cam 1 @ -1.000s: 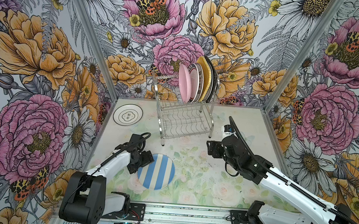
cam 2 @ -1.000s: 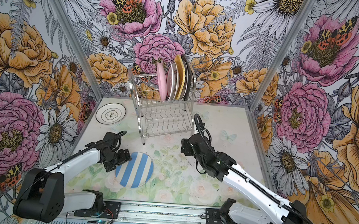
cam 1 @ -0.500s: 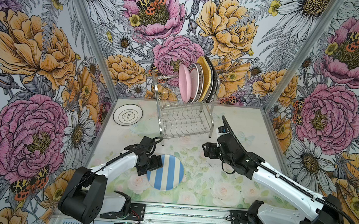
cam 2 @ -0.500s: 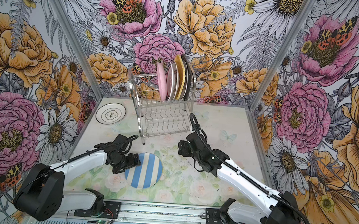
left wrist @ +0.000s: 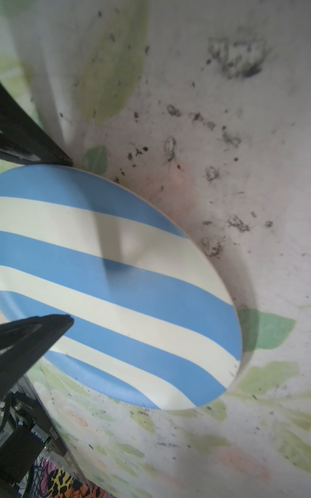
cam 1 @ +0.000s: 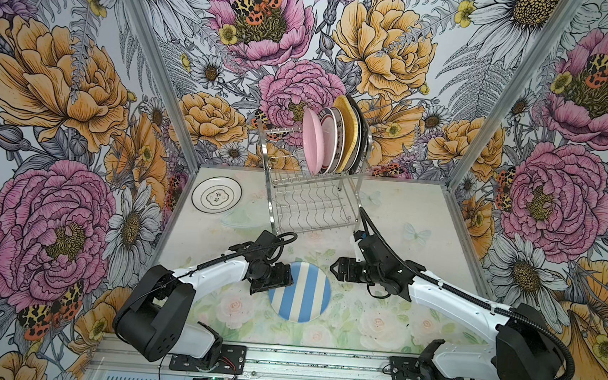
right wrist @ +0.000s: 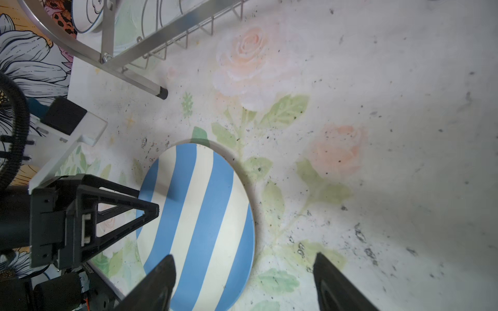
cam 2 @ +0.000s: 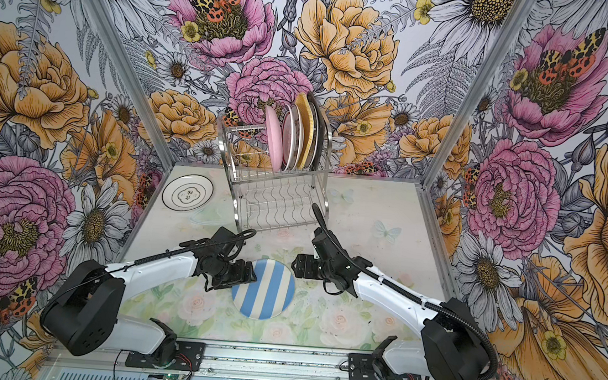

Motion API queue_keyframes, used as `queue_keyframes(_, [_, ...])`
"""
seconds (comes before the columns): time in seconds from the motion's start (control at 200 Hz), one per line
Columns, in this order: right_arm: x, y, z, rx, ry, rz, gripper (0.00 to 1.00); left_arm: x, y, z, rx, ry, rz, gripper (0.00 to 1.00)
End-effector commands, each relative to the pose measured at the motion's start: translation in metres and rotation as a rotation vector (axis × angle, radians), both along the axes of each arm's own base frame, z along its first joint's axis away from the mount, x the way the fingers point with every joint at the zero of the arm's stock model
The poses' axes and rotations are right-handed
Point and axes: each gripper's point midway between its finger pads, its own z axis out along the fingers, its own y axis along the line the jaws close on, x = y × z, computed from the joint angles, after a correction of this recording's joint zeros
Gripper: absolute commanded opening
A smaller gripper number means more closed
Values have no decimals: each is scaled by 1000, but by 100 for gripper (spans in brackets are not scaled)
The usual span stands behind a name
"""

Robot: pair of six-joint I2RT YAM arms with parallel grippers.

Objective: Load plates into a dish rack
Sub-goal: Move the plate to the bottom-center of the table, then pick up the plate from the center of the table.

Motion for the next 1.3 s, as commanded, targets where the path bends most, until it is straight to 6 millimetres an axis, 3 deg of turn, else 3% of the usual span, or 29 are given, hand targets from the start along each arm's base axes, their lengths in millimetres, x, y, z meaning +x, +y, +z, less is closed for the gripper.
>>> queue_keyframes(0.0, [-8, 13, -5, 124, 63, 51, 80, -6, 7, -2, -21, -8, -8, 80])
queue_keyframes(0.14, [-13, 16, -20, 172, 118, 66, 79, -8, 15, -2, -35, -21, 21, 74])
queue_keyframes(0.325, [-18, 26, -38, 243, 173, 71, 76, -9, 6, -3, -93, -22, 8, 68])
queue_keyframes(0.751, [-31, 36, -68, 230, 257, 98, 66, -12, -7, -9, -155, -9, -22, 59])
queue_keyframes(1.131, [-42, 56, -67, 295, 287, 175, 63, -13, -11, -10, -162, -7, -35, 59])
queue_keyframes(1.296, [-41, 61, -65, 310, 277, 185, 57, -12, -11, -9, -161, -12, -30, 59])
